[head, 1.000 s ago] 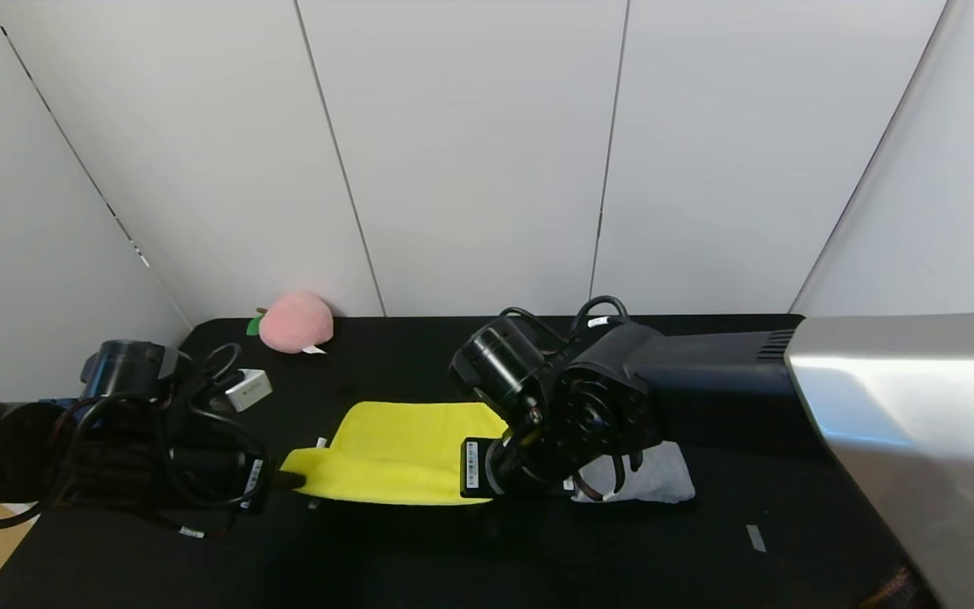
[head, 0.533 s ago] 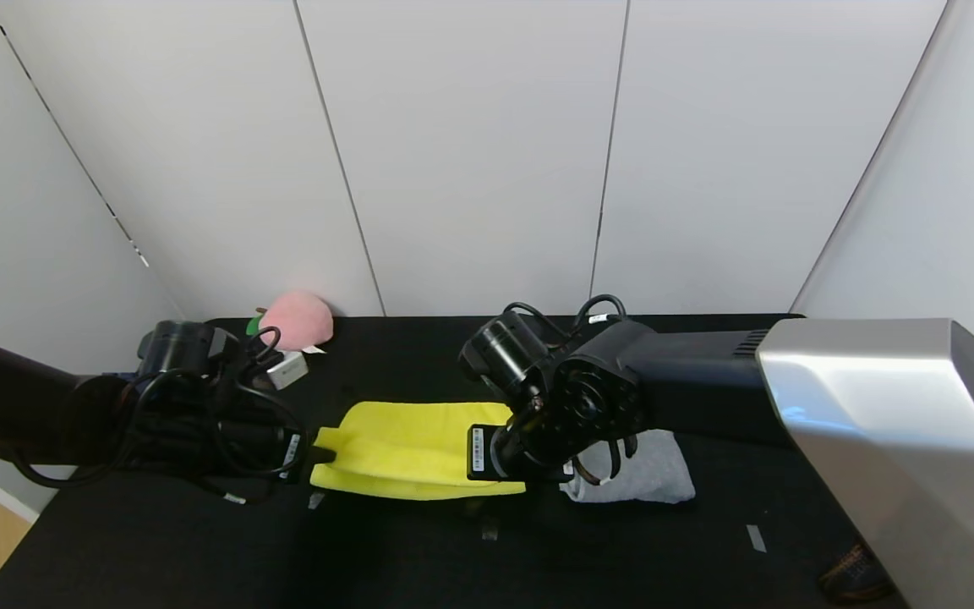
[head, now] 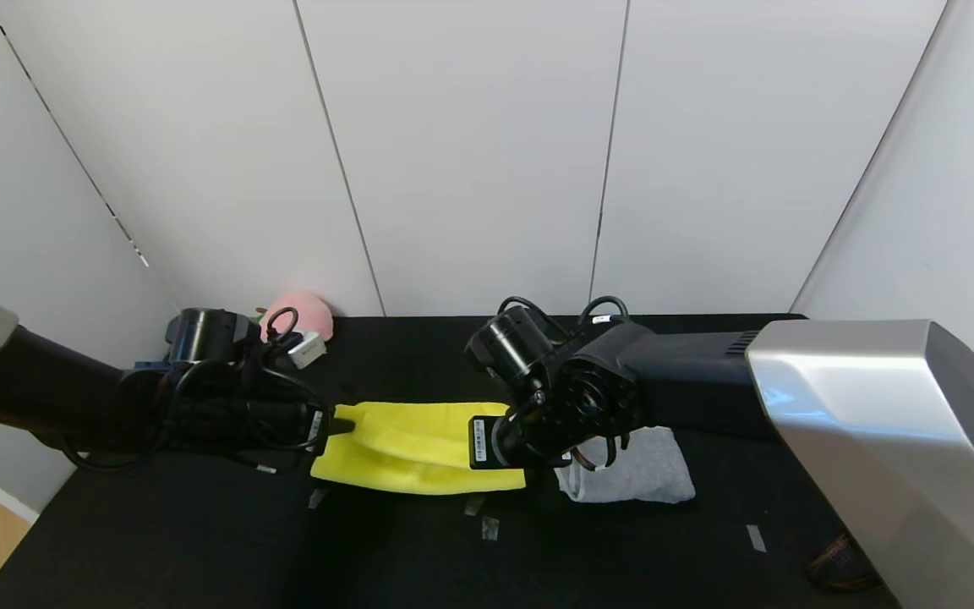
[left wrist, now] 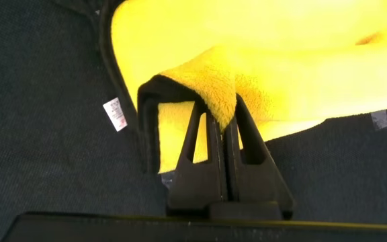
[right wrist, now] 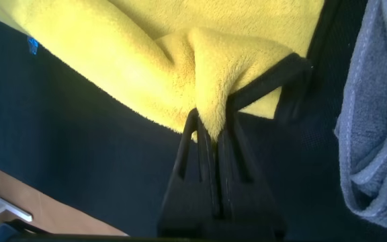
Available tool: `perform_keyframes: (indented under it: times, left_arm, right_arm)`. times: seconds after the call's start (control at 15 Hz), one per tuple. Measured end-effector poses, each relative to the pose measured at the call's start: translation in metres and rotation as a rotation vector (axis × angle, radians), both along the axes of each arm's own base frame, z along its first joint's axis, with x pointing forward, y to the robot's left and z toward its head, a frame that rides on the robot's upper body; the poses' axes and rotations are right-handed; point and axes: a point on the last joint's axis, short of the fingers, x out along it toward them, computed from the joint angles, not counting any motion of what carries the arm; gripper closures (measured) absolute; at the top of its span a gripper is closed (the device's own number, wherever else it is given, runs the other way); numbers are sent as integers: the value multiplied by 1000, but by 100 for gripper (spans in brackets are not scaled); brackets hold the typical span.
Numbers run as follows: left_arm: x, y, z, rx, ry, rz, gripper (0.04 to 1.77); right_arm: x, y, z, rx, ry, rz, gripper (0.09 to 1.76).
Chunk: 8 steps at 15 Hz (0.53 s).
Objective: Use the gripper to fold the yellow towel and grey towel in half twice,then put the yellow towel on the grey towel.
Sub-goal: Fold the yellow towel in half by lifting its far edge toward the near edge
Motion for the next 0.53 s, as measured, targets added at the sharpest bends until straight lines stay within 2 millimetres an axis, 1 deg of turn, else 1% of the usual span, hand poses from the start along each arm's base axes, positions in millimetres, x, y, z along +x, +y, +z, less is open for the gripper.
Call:
perform_keyframes:
  times: [0.47,0.53]
  left_arm:
    - [3,1,-2,0,1,4,169]
    - [3,1,-2,1,2,5,169]
  right_arm:
    - [14,-4,-11,1,-30,-2,171]
    - [16,-4,-11,2,-35,-3,152]
